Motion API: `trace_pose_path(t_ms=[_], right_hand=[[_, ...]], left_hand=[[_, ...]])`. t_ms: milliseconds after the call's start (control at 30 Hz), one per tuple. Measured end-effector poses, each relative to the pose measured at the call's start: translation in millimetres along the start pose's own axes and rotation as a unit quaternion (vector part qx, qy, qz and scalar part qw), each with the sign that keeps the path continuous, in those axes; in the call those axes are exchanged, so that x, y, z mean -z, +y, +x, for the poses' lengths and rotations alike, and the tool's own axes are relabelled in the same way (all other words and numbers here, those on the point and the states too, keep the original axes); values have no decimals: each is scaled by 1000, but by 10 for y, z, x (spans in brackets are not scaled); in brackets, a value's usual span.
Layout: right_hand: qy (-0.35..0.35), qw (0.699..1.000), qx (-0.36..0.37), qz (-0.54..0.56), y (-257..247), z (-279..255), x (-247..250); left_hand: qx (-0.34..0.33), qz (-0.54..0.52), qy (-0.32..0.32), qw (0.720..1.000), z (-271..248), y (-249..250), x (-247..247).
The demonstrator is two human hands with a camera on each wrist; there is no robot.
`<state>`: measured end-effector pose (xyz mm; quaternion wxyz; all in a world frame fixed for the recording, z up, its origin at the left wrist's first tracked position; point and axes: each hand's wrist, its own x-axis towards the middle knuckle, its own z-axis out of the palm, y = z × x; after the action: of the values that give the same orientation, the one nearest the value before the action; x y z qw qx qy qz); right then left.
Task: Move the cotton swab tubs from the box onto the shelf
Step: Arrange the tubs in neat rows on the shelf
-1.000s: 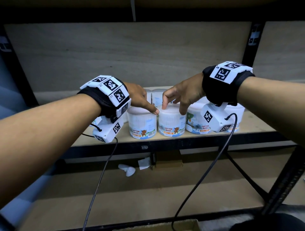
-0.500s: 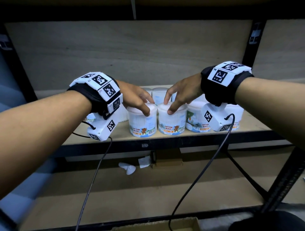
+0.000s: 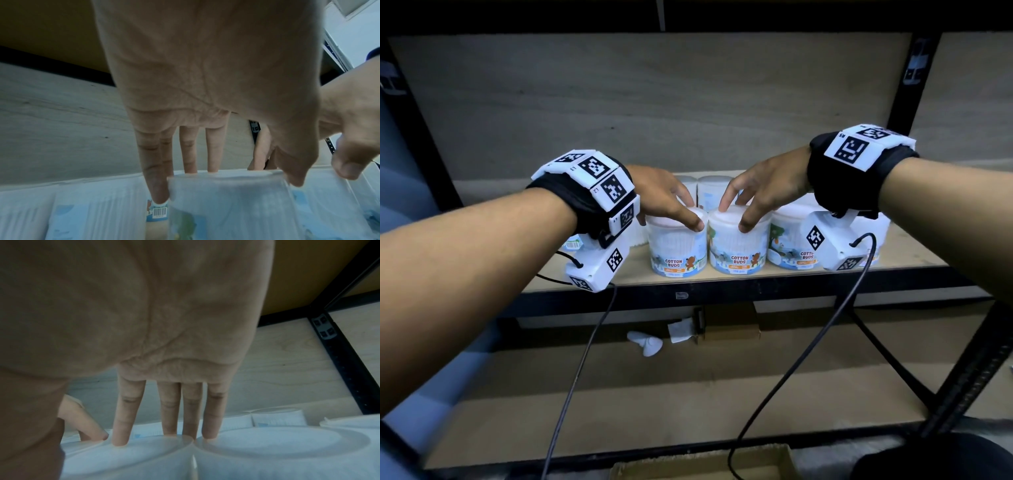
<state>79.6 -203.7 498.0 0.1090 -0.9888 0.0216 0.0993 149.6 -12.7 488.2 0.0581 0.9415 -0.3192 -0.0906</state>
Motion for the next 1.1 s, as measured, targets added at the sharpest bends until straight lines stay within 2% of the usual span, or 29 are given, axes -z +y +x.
trace_pose_path(t_ms=[467,933,1100], right_hand=[[-3,1000,3,-8,10,-33,-8],[-9,1000,7,-15,31,12,4],[17,1000,10,11,-16,75,43]], left_hand=[[7,-3,-7,1000,42,-27,-10],[11,-1,21,1000,39,-68,-47],[12,-21,55,998,-44,-299,-8]])
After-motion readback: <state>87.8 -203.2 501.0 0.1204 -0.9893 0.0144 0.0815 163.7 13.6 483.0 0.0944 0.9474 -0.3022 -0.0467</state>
